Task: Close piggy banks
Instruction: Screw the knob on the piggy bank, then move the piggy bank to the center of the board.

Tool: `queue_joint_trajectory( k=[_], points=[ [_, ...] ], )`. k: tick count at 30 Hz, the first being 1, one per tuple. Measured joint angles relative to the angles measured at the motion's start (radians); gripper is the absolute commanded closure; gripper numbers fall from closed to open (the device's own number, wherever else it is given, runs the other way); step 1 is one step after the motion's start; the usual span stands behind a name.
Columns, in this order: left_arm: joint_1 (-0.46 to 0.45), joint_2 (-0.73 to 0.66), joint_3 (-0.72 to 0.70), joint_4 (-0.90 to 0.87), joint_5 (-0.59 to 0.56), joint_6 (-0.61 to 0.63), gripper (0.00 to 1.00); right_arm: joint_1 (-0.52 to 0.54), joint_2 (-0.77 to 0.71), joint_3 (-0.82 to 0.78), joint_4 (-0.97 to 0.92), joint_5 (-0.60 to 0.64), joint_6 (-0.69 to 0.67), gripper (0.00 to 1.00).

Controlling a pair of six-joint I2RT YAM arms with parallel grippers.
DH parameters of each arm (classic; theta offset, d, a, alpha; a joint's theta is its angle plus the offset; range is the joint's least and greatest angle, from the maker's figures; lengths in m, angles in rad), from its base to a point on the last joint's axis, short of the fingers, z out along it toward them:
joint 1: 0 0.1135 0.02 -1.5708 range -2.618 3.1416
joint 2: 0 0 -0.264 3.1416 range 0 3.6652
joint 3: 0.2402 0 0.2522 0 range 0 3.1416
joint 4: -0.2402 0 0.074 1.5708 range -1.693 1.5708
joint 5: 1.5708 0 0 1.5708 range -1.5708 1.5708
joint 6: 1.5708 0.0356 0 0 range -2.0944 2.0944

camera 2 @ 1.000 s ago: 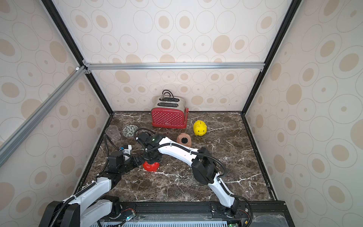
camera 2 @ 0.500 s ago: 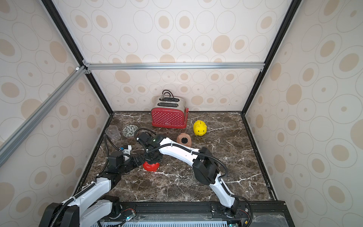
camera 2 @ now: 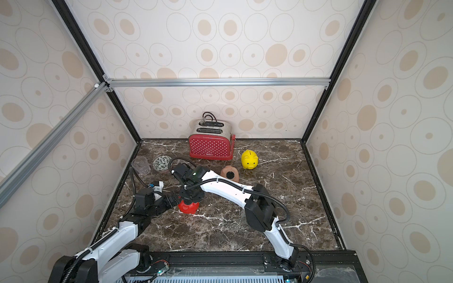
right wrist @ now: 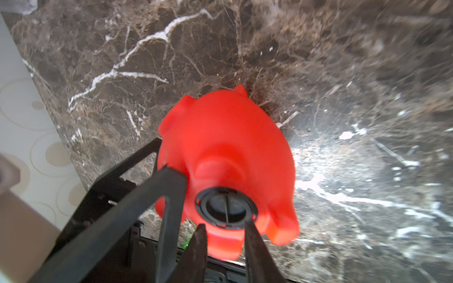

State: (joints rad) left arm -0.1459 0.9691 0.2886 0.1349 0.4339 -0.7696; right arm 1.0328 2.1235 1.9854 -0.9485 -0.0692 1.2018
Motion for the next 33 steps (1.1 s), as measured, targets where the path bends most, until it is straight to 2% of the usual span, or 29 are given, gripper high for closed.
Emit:
queue_joint_trajectory(
  k=[9, 14, 17, 20, 23, 28, 33],
  points=[
    [0.000, -0.080, 0.069, -0.089, -0.034, -0.001, 0.01, 0.002, -0.116, 0.000, -0.055, 0.114, -0.087, 0.58],
    [0.000, -0.132, 0.079, -0.134, -0.035, 0.000, 0.02, 0.002, -0.212, -0.015, -0.094, 0.257, -0.185, 0.51],
    [0.000, -0.164, 0.082, -0.169, -0.032, 0.000, 0.02, -0.001, -0.298, -0.091, -0.087, 0.354, -0.257, 0.47],
    [0.000, -0.190, 0.097, -0.203, -0.027, 0.000, 0.03, -0.029, -0.399, -0.216, -0.050, 0.395, -0.344, 0.44],
    [0.000, -0.205, 0.121, -0.228, -0.016, 0.000, 0.04, -0.121, -0.499, -0.365, 0.021, 0.372, -0.431, 0.42],
    [0.000, -0.209, 0.139, -0.242, 0.003, -0.001, 0.05, -0.325, -0.616, -0.564, 0.128, 0.301, -0.557, 0.23],
    [-0.007, -0.206, 0.147, -0.253, 0.014, -0.001, 0.06, -0.483, -0.666, -0.646, 0.192, 0.202, -0.658, 0.22]
  ],
)
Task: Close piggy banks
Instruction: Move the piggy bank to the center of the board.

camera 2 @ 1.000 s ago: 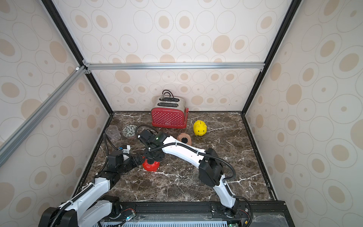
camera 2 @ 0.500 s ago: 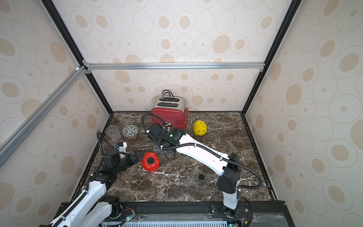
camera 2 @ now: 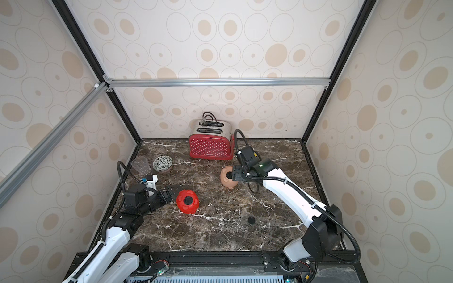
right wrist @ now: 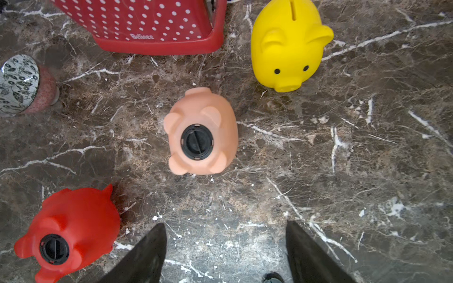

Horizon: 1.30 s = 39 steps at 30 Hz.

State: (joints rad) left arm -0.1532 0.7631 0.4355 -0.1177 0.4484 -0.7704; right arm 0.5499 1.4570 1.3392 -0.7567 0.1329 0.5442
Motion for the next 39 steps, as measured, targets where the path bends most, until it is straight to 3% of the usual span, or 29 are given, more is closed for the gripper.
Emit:
queue_joint_trajectory(
  k=[5, 14, 19, 25, 39],
  points=[
    [-0.006, 0.003, 0.012, -0.025, 0.003, 0.002, 0.04, -0.046, -0.018, -0.040, 0.065, -0.149, -0.076, 0.19],
    [-0.006, -0.021, -0.031, -0.033, 0.030, -0.016, 0.04, 0.068, -0.052, -0.108, 0.166, -0.368, -0.117, 0.13],
    [-0.006, -0.069, -0.082, -0.035, 0.059, -0.040, 0.03, 0.174, -0.019, -0.109, 0.230, -0.426, -0.110, 0.07],
    [-0.023, -0.135, -0.138, -0.034, 0.082, -0.077, 0.05, 0.265, 0.126, -0.109, 0.290, -0.425, -0.053, 0.05],
    [-0.035, -0.129, -0.211, 0.023, 0.099, -0.123, 0.08, 0.325, 0.351, -0.028, 0.405, -0.526, 0.016, 0.06]
  ],
)
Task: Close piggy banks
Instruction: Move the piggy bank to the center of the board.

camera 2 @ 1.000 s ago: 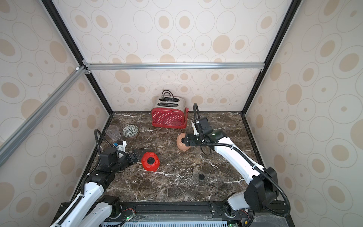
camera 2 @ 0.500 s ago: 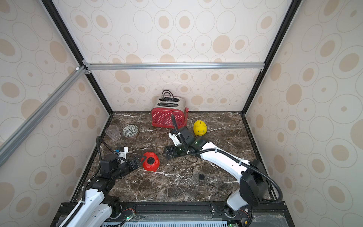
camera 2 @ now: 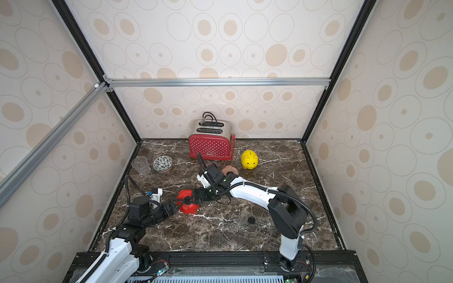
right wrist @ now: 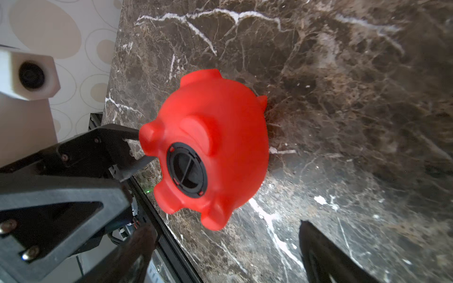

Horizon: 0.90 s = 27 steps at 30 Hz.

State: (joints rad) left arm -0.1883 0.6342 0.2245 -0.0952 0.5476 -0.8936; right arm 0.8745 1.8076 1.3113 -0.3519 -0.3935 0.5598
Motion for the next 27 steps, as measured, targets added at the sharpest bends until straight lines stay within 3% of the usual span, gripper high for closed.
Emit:
queue_joint_trajectory(
  k=[8, 16, 20, 27],
  points=[
    [0.000, -0.001, -0.007, 0.010, 0.000, -0.003, 0.09, 0.002, 0.016, 0.003, 0.035, -0.029, 0.019, 0.06],
    [-0.003, -0.019, 0.137, -0.069, -0.016, 0.025, 0.11, -0.026, -0.101, 0.006, -0.081, 0.108, -0.048, 0.06],
    [-0.035, 0.047, 0.243, -0.068, -0.022, 0.043, 0.10, -0.134, -0.251, -0.017, -0.106, 0.156, -0.077, 0.06],
    [-0.249, 0.323, 0.443, -0.058, -0.115, 0.080, 0.10, -0.382, -0.422, -0.131, -0.129, 0.188, -0.097, 0.04]
  ],
)
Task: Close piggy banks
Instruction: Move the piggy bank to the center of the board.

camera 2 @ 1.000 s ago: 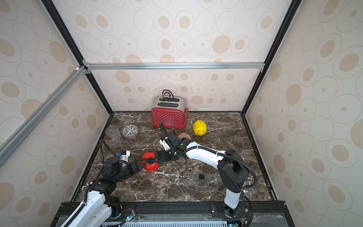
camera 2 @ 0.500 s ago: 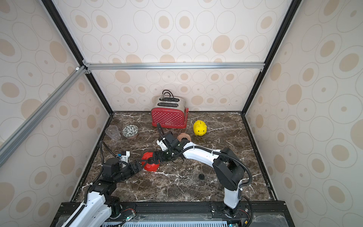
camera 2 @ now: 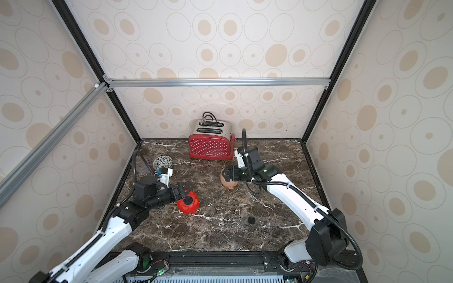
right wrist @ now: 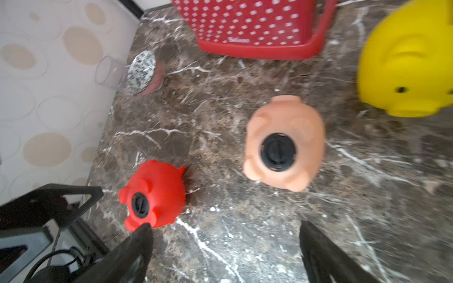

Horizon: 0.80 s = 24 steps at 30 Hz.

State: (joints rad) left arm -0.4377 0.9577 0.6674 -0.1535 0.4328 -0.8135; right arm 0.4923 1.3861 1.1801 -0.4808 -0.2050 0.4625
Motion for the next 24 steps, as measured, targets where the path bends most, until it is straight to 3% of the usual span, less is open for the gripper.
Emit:
queue_joint_trajectory(
  k=[5, 12, 19, 24],
  points=[
    [-0.116, 0.322, 0.240, 0.045, -0.052, 0.019, 0.10, -0.165, -0.026, -0.053, -0.019, -0.004, -0.007, 0.00],
    [-0.168, 0.709, 0.622, 0.074, -0.064, 0.032, 0.09, -0.352, -0.011, -0.058, -0.002, -0.055, -0.004, 0.00],
    [-0.180, 1.050, 1.049, 0.017, -0.089, 0.065, 0.10, -0.478, 0.182, 0.001, 0.060, -0.180, 0.024, 0.00],
    [-0.183, 1.254, 1.294, -0.064, -0.110, 0.088, 0.10, -0.512, 0.319, 0.100, 0.075, -0.246, 0.031, 0.00]
  ],
)
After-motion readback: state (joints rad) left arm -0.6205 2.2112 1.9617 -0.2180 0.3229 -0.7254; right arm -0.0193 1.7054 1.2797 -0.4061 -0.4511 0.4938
